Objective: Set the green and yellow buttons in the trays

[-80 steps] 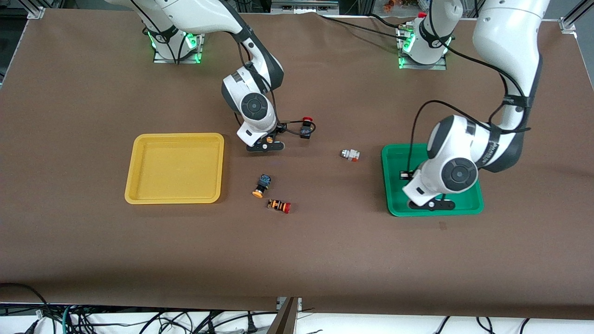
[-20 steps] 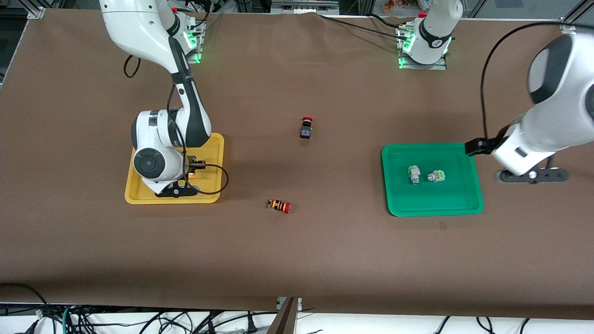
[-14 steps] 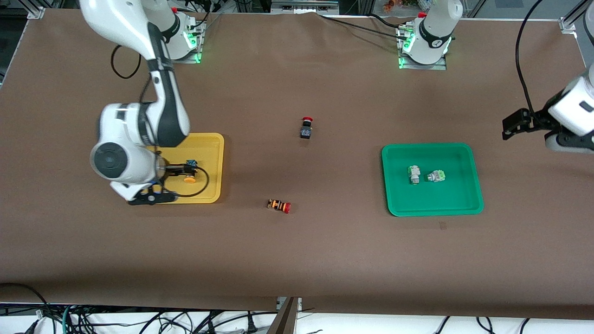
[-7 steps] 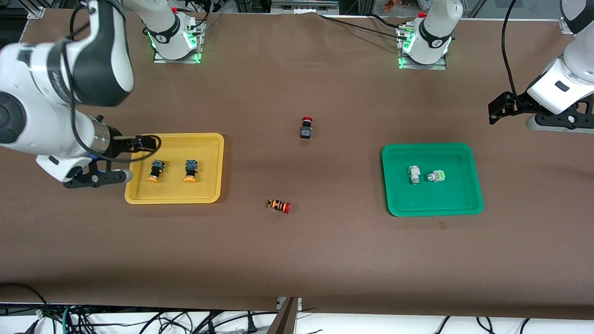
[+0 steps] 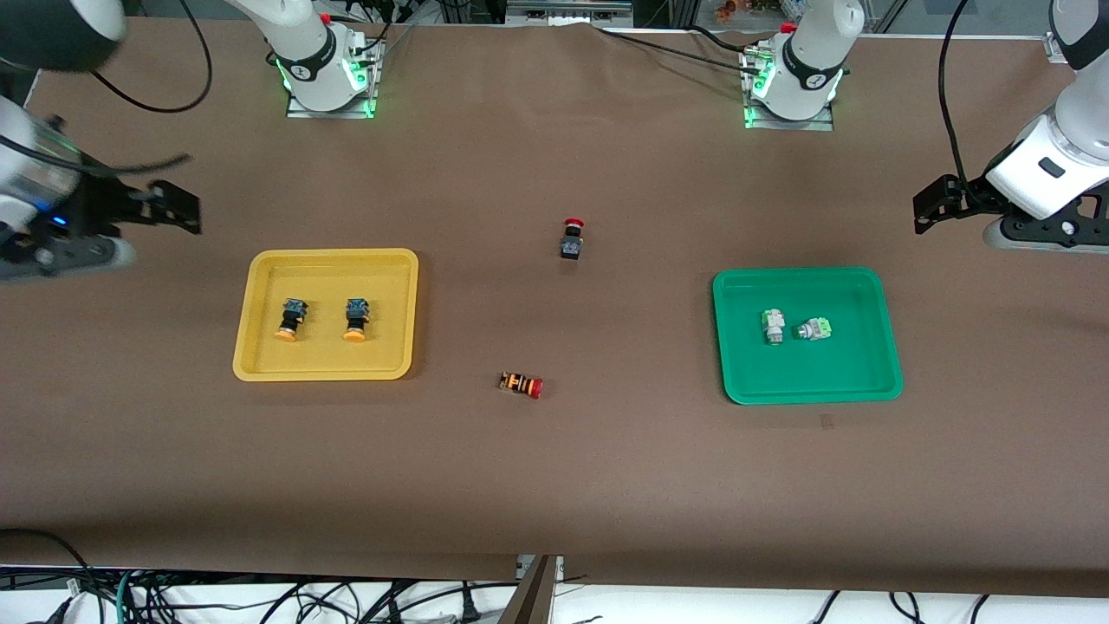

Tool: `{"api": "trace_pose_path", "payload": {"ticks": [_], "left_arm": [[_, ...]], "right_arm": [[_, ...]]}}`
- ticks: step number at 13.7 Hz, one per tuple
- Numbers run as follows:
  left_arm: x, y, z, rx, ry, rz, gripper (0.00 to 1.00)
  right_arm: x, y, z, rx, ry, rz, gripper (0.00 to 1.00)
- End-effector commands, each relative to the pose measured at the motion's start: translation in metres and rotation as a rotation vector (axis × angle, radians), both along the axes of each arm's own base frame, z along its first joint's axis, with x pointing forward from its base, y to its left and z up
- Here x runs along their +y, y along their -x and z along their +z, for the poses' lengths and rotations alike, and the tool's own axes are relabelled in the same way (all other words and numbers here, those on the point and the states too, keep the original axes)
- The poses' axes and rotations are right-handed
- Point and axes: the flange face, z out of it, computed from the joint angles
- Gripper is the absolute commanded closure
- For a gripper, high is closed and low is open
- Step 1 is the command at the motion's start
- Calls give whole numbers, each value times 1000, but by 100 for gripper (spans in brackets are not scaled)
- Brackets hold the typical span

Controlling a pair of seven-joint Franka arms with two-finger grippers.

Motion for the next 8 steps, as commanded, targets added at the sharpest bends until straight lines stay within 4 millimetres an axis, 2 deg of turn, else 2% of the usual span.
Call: {"api": "trace_pose_path", "payload": {"ticks": [1,4,8], "left_arm": [[-3,-3,6,8,19,4,0],[-3,-4,5,9,19,2,0],[-3,-3,5,11,19,3,0]], "right_arm": [[-1,28,5,4,2,-2,0],[2,37,3,13,-13,-36,0],[4,24,-1,21,-19,-52,0]]}}
